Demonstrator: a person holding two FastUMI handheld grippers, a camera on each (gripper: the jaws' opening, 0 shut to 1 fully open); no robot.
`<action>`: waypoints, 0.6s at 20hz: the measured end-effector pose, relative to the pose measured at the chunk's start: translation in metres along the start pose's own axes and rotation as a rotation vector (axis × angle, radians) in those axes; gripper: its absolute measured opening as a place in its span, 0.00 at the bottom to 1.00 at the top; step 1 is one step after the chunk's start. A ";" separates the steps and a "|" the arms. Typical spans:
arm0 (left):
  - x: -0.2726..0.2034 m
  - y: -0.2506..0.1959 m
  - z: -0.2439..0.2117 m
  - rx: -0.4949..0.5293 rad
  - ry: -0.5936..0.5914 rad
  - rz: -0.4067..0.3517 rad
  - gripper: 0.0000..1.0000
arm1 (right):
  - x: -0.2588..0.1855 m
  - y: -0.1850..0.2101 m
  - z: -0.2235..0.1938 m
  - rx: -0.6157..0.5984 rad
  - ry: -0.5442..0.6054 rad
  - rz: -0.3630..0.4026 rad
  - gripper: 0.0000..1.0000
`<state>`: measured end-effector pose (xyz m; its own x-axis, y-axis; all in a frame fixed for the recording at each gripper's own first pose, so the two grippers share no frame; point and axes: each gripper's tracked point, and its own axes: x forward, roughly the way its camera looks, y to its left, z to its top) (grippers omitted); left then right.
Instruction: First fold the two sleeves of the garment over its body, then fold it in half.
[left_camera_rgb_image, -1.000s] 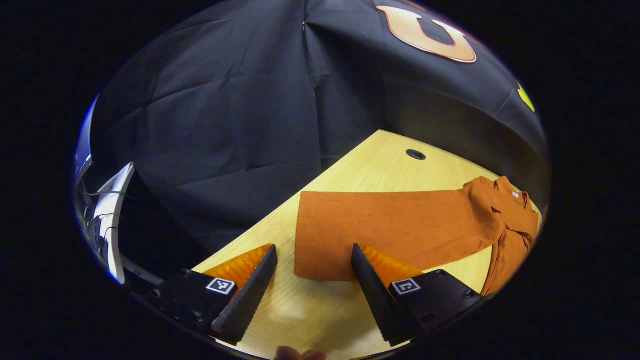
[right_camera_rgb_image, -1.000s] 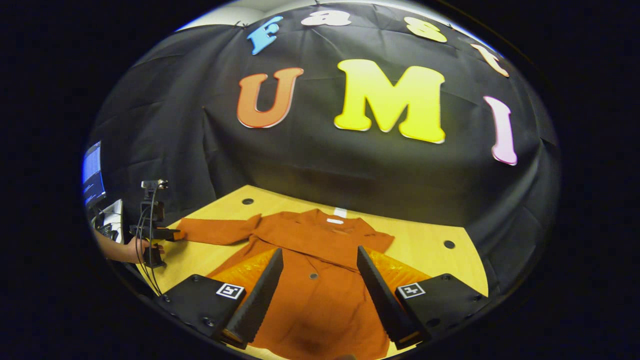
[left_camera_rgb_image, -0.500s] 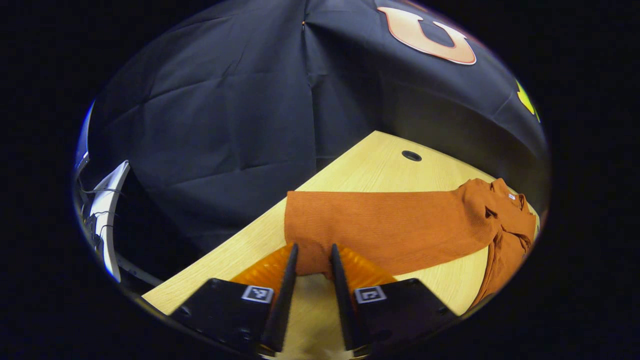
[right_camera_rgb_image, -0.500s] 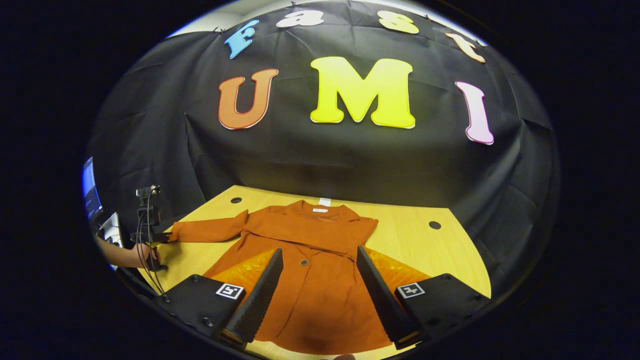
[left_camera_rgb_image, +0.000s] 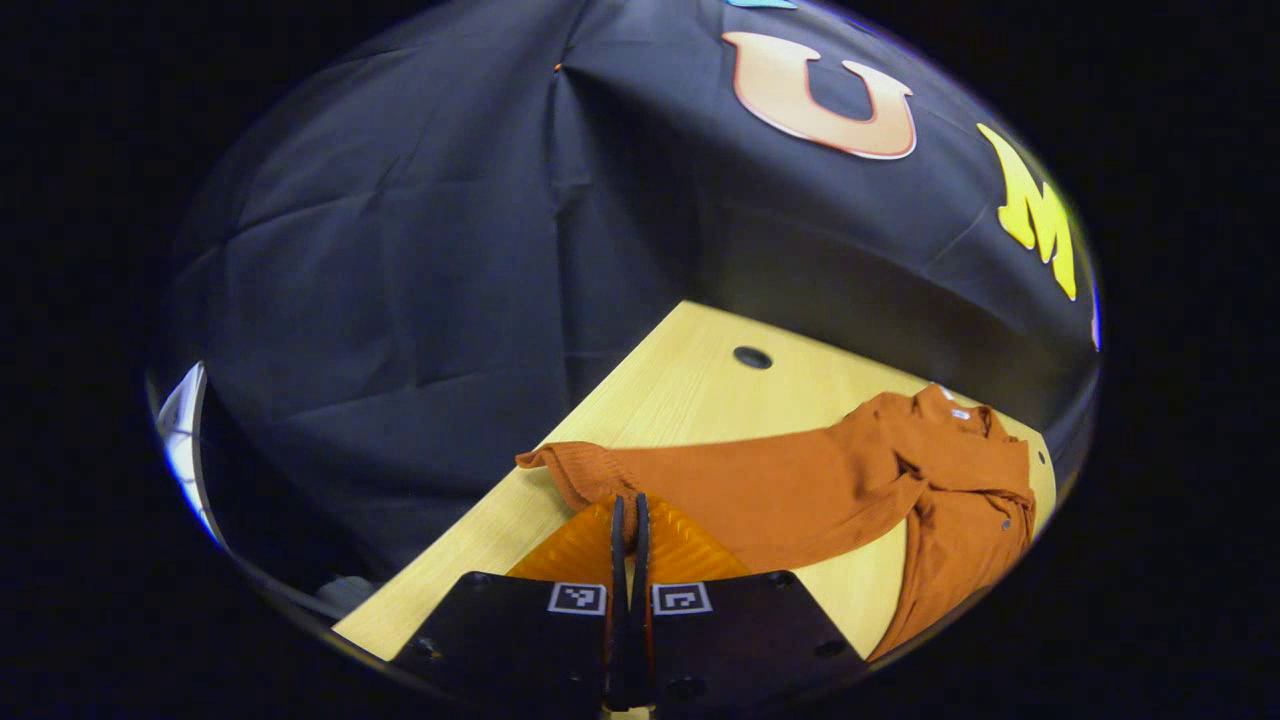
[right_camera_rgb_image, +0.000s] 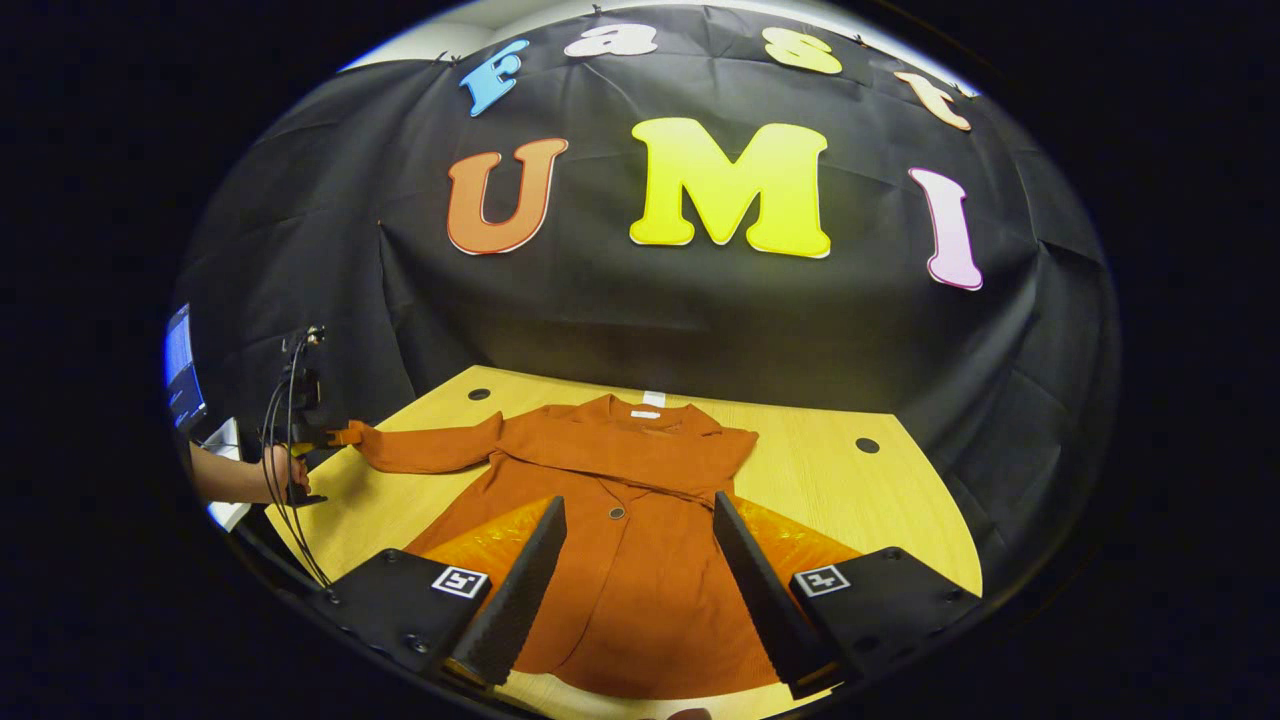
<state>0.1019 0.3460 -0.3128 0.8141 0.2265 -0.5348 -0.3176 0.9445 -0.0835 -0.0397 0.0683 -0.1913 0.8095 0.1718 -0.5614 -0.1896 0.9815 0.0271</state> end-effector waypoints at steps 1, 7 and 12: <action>0.002 -0.003 0.012 -0.004 -0.014 -0.015 0.03 | 0.001 -0.001 -0.002 0.013 0.001 -0.002 0.95; -0.004 -0.040 0.106 0.004 -0.126 -0.089 0.03 | 0.005 -0.007 -0.006 0.068 -0.004 0.000 0.95; -0.003 -0.114 0.183 0.159 -0.235 -0.159 0.03 | 0.000 -0.025 -0.009 0.118 -0.012 -0.009 0.96</action>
<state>0.2249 0.2809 -0.1476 0.9433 0.1044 -0.3152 -0.1127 0.9936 -0.0080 -0.0397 0.0435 -0.1994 0.8174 0.1632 -0.5525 -0.1162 0.9860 0.1193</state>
